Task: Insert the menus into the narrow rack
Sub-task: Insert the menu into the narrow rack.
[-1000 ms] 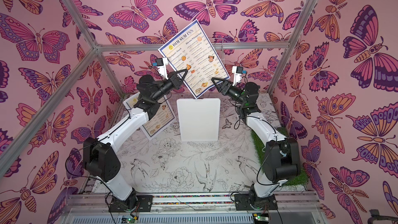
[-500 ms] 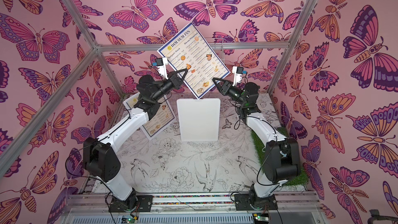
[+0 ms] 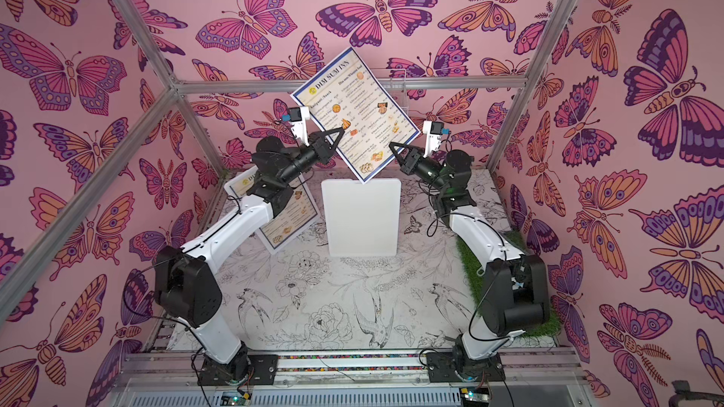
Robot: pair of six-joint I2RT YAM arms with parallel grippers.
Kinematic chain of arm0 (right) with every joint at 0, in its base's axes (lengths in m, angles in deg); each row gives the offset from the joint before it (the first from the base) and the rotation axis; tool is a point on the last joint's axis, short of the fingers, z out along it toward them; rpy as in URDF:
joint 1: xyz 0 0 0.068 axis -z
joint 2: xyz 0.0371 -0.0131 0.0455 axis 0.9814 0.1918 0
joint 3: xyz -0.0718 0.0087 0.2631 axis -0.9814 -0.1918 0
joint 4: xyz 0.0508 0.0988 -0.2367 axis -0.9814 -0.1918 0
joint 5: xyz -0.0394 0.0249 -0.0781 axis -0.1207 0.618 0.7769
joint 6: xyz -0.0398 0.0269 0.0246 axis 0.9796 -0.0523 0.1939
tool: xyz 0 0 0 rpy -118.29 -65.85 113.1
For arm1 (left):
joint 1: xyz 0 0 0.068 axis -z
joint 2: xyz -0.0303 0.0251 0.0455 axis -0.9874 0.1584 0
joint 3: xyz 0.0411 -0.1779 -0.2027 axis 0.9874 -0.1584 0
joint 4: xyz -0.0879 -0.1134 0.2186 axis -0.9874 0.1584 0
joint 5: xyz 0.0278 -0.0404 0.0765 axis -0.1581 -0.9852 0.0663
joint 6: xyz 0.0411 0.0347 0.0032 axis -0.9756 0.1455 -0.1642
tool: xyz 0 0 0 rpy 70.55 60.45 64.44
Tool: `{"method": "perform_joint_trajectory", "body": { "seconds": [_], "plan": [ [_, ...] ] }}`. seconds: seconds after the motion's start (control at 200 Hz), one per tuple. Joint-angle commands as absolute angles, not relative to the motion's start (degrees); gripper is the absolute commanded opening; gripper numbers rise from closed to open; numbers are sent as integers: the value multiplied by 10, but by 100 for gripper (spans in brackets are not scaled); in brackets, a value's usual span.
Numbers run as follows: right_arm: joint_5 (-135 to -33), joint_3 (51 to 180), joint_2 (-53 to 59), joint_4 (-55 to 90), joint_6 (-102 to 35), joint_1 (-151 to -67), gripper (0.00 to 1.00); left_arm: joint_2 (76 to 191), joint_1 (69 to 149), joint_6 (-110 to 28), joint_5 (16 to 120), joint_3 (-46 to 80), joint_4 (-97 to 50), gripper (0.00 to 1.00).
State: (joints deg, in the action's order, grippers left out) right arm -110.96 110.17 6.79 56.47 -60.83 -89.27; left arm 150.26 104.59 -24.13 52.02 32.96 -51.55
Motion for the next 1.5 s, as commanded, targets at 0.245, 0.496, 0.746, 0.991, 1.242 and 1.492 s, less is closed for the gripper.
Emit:
{"method": "perform_joint_trajectory", "body": {
  "seconds": [0.245, 0.496, 0.746, 0.991, 1.242, 1.492],
  "plan": [
    [-1119, 1104, 73, 624, -603, -898, 10, 1535, 1039, -265, 476, 360, -543, 2],
    [-1126, 1122, 89, 629, -614, -898, 21, 1545, 1033, -262, 470, 376, -546, 2],
    [-1130, 1148, 106, 618, -612, -898, 22, 1561, 1026, -269, 466, 398, -545, 2],
    [-1134, 1171, 119, 605, -607, -898, 22, 1576, 1023, -264, 468, 411, -546, 2],
    [-1136, 1173, 121, 597, -602, -898, 22, 1575, 1020, -265, 471, 399, -555, 2],
    [-1138, 1179, 131, 595, -603, -900, 22, 1578, 1016, -263, 469, 400, -561, 2]
  ]
}}
